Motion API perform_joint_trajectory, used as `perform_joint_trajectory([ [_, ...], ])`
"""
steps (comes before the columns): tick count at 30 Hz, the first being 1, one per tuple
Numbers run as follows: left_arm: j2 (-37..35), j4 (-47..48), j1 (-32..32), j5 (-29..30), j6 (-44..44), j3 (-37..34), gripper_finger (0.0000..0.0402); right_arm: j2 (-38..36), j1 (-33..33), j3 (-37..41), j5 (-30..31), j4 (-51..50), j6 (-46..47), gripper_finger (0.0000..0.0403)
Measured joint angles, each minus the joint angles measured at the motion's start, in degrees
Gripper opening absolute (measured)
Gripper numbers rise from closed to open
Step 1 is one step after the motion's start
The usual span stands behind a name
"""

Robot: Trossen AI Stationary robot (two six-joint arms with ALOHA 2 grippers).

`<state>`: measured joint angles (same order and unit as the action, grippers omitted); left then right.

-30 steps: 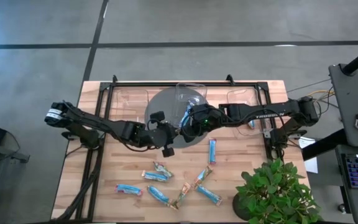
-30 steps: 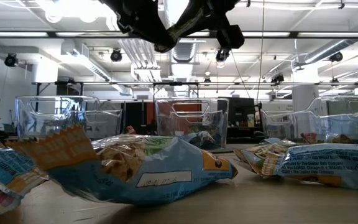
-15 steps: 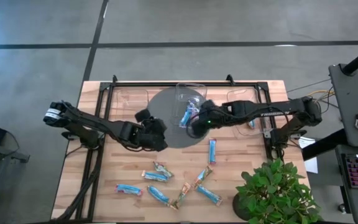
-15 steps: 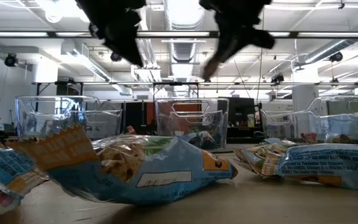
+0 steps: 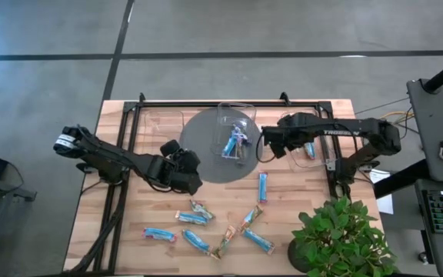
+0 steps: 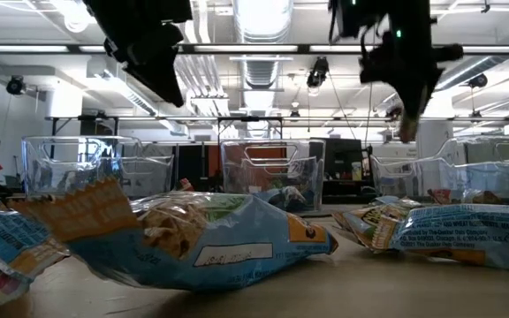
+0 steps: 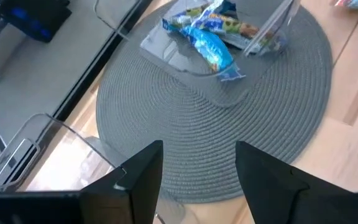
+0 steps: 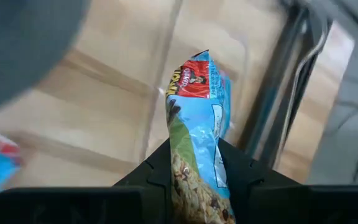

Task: Pick and place Granola Bars by type
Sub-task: Put the red granola bar into the right transparent bin

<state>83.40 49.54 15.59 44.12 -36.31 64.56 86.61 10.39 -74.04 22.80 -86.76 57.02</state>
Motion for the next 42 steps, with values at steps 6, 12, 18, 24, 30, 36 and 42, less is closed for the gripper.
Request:
perform_joint_trajectory([
  [6,0.0,0.1,0.3,-3.7,-2.9,-0.9,0.0183,0.0,7.7,7.3,-4.0,0.5,-2.3,0.0072],
  [12,0.0,0.3,0.7,-9.1,-6.3,-2.4,0.0184,-0.2,13.3,11.2,-16.7,9.5,-8.8,0.009],
  [18,0.0,0.3,0.7,-17.0,-7.4,-3.1,0.0184,-0.5,19.5,12.3,-21.6,7.7,-11.0,0.0133],
  [24,0.0,0.2,0.8,-18.6,-7.8,-3.3,0.0184,-1.8,19.9,7.9,-15.5,5.3,-9.8,0.0189],
  [30,0.0,0.3,0.9,-19.3,-7.8,-6.3,0.0184,-4.7,15.2,2.5,-14.9,8.5,-9.2,0.0217],
  [36,0.0,0.4,1.7,-25.2,-10.0,-10.6,0.0184,-4.8,6.1,-0.3,-16.8,12.1,-8.6,0.0221],
  [42,-0.1,0.2,3.9,-26.3,-13.5,-12.5,0.0184,-1.7,-2.0,-0.1,-23.2,17.1,-3.0,0.0221],
])
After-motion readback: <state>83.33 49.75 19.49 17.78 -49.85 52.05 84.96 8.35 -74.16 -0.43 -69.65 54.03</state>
